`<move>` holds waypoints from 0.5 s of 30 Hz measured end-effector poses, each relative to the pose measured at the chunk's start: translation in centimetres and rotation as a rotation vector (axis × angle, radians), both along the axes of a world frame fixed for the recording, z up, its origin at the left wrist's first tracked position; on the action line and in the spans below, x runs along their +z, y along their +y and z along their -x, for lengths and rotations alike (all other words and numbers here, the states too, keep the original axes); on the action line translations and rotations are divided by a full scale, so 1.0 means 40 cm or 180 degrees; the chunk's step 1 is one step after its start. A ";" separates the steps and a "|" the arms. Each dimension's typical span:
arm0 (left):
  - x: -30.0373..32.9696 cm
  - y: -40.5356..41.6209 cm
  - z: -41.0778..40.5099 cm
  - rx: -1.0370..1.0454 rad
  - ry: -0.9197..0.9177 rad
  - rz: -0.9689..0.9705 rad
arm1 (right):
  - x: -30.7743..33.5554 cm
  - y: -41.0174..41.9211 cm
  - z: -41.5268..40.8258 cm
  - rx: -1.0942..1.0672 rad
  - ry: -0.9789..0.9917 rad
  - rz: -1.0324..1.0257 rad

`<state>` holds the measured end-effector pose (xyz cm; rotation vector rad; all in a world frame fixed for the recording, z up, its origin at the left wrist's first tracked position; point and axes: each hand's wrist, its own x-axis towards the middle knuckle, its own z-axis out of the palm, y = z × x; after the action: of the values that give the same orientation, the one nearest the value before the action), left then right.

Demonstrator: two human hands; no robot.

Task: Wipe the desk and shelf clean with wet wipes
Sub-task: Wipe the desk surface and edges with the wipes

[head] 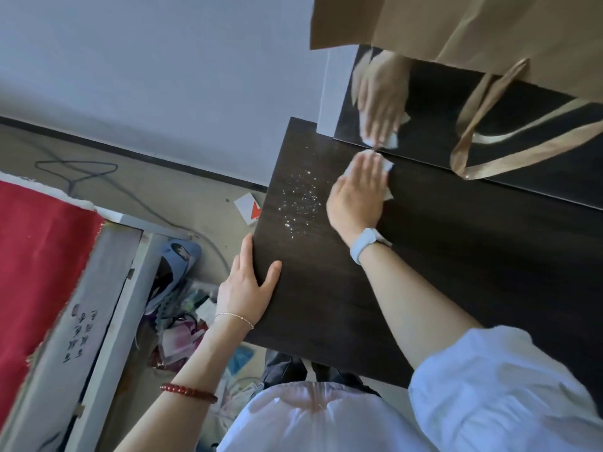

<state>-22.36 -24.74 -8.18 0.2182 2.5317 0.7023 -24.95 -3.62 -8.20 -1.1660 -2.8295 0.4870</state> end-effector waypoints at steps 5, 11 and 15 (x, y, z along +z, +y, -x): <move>-0.004 -0.016 0.011 -0.0051 -0.0213 -0.0401 | 0.002 -0.011 0.026 0.1520 -0.0143 0.0056; -0.014 -0.019 0.007 -0.0020 -0.0160 -0.0490 | 0.013 0.064 -0.043 0.0791 -0.0323 -0.0263; -0.014 -0.020 0.006 0.0009 -0.0137 -0.0539 | 0.014 -0.046 0.072 0.0749 -0.0197 -0.0006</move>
<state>-22.60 -25.54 -8.76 0.2545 2.4334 0.9136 -27.82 -5.47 -7.62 -0.8657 -3.0364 0.4663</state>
